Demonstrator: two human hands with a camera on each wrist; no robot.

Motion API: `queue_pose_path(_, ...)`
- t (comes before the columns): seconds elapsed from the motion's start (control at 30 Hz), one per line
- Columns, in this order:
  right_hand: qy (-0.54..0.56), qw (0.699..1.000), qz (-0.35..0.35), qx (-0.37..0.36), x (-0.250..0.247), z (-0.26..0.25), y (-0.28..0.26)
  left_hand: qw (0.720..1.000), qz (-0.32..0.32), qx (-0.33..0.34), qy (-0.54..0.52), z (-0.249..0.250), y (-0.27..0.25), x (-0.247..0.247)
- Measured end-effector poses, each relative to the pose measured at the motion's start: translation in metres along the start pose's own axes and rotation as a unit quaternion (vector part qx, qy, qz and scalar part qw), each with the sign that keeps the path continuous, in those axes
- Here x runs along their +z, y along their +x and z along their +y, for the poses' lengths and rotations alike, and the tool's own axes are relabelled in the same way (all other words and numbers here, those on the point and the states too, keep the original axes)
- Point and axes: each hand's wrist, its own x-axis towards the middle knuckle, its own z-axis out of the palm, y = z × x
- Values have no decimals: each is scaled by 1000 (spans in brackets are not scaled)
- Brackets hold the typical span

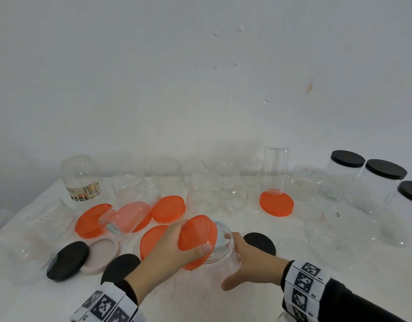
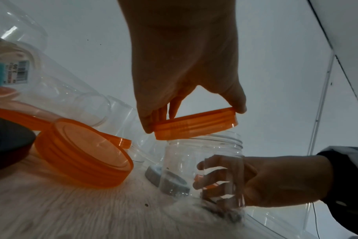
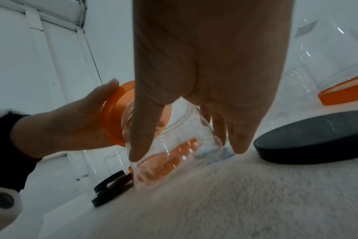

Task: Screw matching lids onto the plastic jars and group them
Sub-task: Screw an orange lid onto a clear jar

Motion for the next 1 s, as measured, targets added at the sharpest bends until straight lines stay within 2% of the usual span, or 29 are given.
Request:
queue_pose_path(0.2,12,1000,2,-18,5,1,2,998,-27,37,47,8,1,8)
queue_pose_path(0.37,26,999,0,-23,9,4,8,988,-46,67,129,15,5,20)
queue_pose_path(0.7,45,999,-3,-3,10,11,11,974,-34,81,208,8,2,34)
queue_pose_path(0.8,36,999,-5,-2,10,10,10,978,-32,73,193,5,3,35)
queue_pose_path(1.0,-6,1000,-6,-18,-5,-5,1,996,-62,27,63,-12,-3,28)
